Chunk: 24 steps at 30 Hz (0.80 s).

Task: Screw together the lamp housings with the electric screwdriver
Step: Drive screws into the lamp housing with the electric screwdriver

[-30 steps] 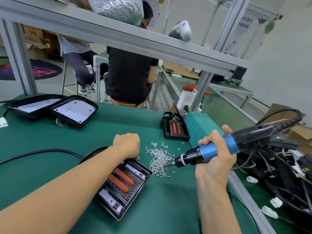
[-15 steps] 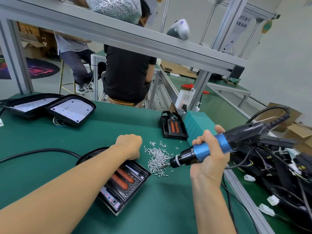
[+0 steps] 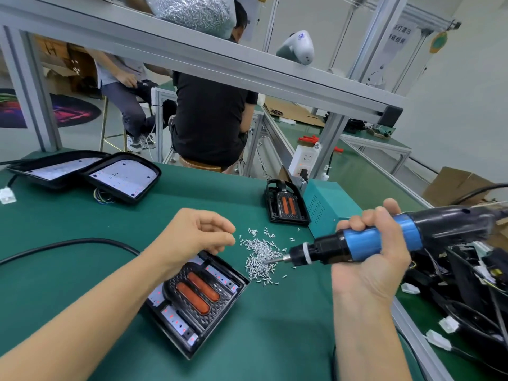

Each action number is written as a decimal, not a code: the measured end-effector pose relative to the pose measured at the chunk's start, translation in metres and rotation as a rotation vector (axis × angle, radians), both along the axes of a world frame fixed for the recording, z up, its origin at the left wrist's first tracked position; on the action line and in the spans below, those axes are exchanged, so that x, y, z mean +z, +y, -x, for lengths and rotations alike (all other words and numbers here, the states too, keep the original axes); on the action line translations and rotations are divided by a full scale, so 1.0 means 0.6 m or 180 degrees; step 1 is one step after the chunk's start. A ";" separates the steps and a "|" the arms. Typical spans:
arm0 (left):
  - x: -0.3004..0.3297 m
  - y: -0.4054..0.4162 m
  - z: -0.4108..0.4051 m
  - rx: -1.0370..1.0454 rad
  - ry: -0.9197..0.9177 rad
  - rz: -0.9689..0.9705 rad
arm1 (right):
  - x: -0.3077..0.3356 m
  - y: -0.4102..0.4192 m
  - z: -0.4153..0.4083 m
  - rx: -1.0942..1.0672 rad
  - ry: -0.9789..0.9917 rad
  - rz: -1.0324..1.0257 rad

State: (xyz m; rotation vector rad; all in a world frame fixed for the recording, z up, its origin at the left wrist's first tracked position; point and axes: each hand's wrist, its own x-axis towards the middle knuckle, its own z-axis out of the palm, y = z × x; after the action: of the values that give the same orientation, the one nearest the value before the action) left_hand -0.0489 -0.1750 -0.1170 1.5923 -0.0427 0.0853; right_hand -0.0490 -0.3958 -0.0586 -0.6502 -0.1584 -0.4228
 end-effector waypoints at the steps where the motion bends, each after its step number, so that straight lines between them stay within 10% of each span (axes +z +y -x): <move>1: -0.003 0.002 0.013 -0.0015 0.0034 0.0179 | 0.005 0.003 0.005 0.0061 -0.0026 -0.0047; 24: -0.008 -0.015 0.114 -0.0225 0.0109 0.0873 | 0.034 0.069 0.058 0.0466 -0.0369 0.0158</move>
State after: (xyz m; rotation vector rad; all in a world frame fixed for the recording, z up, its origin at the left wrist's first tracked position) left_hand -0.1172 -0.1841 -0.1218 1.3166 -0.0581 0.0078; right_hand -0.0835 -0.3546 -0.0380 -0.6585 -0.3256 -0.3163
